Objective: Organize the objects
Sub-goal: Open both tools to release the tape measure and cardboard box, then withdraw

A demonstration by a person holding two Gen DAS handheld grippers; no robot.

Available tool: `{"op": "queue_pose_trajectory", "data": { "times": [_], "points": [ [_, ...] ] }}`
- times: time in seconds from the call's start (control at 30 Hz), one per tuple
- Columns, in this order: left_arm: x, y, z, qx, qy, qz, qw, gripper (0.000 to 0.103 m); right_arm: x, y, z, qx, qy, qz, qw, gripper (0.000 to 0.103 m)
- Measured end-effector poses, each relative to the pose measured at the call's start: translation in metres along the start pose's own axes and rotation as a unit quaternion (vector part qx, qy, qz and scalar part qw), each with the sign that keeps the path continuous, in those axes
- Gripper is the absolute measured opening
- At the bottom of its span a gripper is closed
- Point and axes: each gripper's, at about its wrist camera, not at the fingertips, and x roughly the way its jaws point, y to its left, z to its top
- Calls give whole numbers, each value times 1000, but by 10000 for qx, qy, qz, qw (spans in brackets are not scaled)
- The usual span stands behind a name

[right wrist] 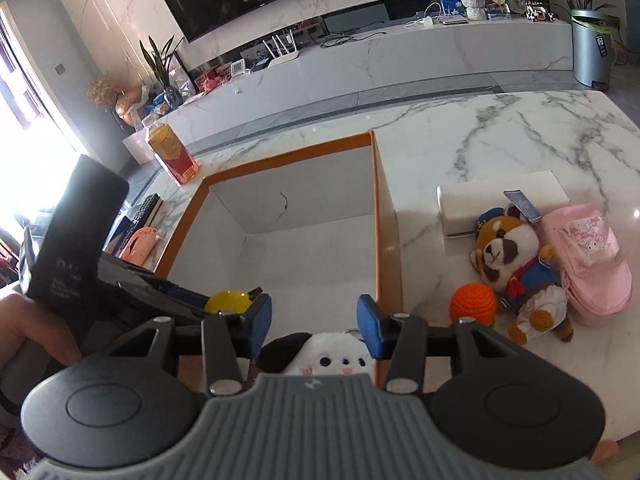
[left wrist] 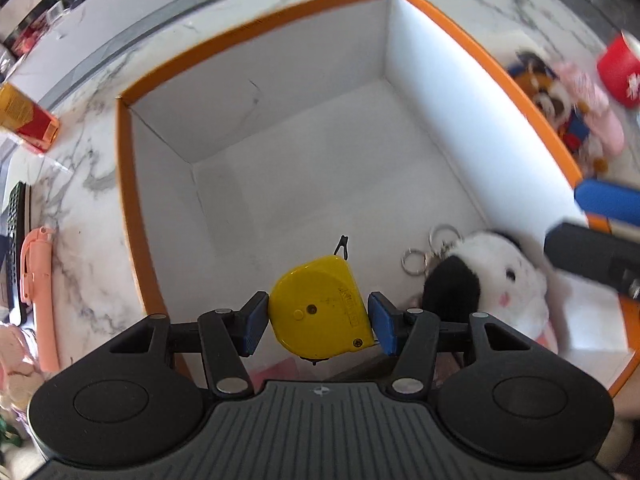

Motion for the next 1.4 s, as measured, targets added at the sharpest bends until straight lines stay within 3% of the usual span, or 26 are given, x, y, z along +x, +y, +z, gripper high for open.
{"op": "queue_pose_trajectory", "data": {
  "times": [0.2, 0.37, 0.47, 0.73, 1.23, 1.4],
  "points": [
    [13, -2, -3, -18, 297, 37, 9995, 63, -6, -9, -2, 59, -71, 220, 9997, 49],
    [18, 8, -1, -582, 427, -190, 9972, 64, -11, -11, -4, 49, -135, 294, 9995, 49],
    [19, 15, -3, -847, 351, -128, 9957, 64, -13, -12, -5, 84, -146, 334, 9993, 49],
    [18, 16, 1, -822, 505, -179, 9952, 64, -26, -18, -8, 157, -252, 249, 9992, 50],
    [0, 27, -5, -772, 341, -314, 9959, 62, -37, -13, -15, 88, -213, 215, 9995, 50],
    [-28, 29, -7, -640, -28, -248, 9976, 62, -39, -12, -15, 90, -165, 168, 9997, 50]
  ]
}}
